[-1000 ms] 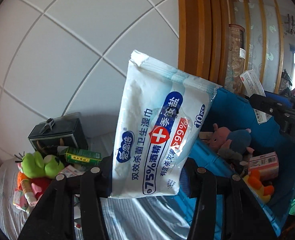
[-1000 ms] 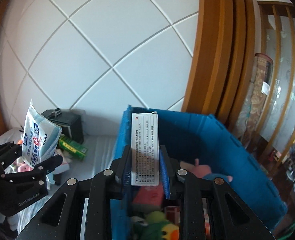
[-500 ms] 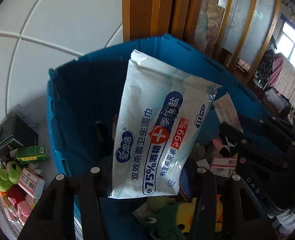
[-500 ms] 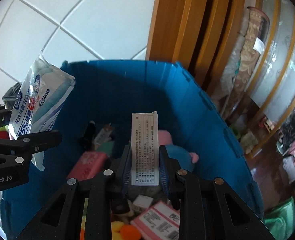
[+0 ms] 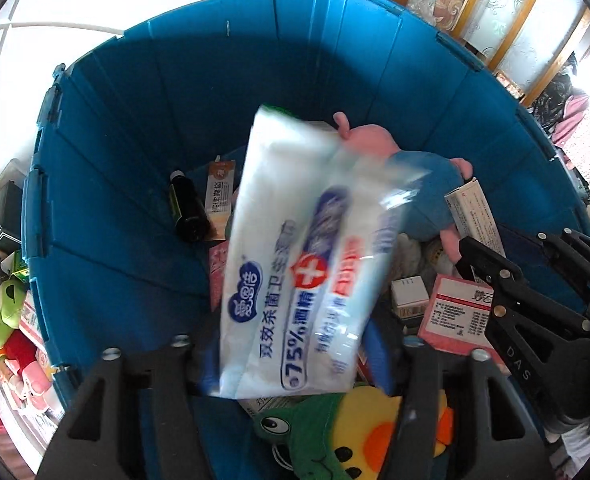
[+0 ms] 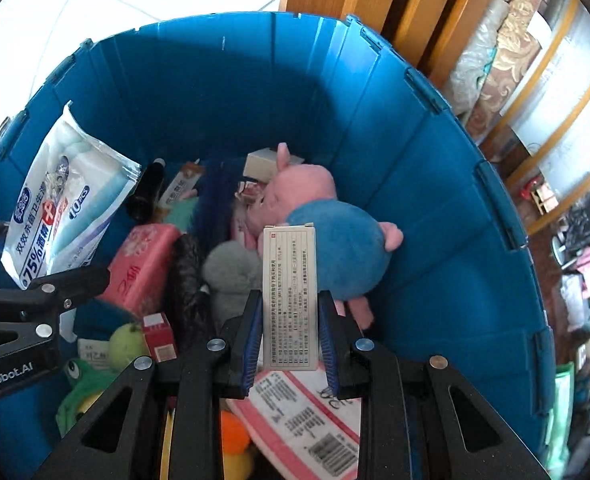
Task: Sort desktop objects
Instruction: 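Carry the wipe pack and white box into the blue crate and release both, then withdraw both tools from the crate back over the bed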
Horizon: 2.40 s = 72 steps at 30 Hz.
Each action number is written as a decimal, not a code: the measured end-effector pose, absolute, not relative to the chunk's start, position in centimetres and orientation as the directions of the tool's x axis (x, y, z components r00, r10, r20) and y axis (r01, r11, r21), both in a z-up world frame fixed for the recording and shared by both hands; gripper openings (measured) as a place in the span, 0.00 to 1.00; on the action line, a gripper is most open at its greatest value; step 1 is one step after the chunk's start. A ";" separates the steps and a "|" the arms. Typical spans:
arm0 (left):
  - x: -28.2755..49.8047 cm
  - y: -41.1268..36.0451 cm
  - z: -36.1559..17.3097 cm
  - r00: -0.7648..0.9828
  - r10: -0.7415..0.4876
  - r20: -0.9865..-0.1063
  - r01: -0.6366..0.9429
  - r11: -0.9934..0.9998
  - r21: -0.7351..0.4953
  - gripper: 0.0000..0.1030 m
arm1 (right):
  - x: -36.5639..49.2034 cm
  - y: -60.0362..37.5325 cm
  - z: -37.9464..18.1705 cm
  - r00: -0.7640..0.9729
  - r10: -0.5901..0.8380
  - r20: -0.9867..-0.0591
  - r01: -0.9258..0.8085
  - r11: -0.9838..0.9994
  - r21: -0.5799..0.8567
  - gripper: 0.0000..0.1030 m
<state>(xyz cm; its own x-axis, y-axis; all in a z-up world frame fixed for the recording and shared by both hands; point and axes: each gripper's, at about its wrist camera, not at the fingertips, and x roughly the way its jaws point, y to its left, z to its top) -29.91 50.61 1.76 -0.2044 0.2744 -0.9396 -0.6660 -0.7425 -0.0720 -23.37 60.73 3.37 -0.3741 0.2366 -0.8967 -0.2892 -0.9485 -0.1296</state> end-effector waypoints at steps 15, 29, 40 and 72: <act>-28.2 47.0 6.3 -0.303 0.352 -0.886 -0.688 -0.724 -0.053 0.82 | -20.8 59.1 6.9 -0.438 0.304 -0.846 -0.303 -0.936 -0.180 1.00; -23.9 37.5 10.9 -0.472 0.420 -0.775 -0.653 -0.758 -0.013 0.82 | -14.9 50.3 12.9 -0.657 0.397 -0.641 -0.271 -0.917 -0.292 1.00; -21.7 27.3 11.3 -0.645 0.408 -0.646 -0.580 -0.812 0.065 0.82 | -15.0 41.0 11.9 -0.727 0.304 -0.616 -0.168 -0.948 -0.270 1.00; -32.6 -21.3 -12.6 -0.540 -0.049 -0.840 0.167 -0.985 -0.050 0.89 | -29.5 14.8 -5.2 -0.574 -0.121 -0.810 0.135 -0.989 0.052 1.00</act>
<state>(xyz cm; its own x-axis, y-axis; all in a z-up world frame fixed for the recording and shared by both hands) -32.64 -21.31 -12.62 -0.5397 -0.0486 -0.8404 0.1668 -0.9847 -0.0501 -29.51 14.77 -5.21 -0.5744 -0.1213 -0.8095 0.1354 -0.9894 0.0522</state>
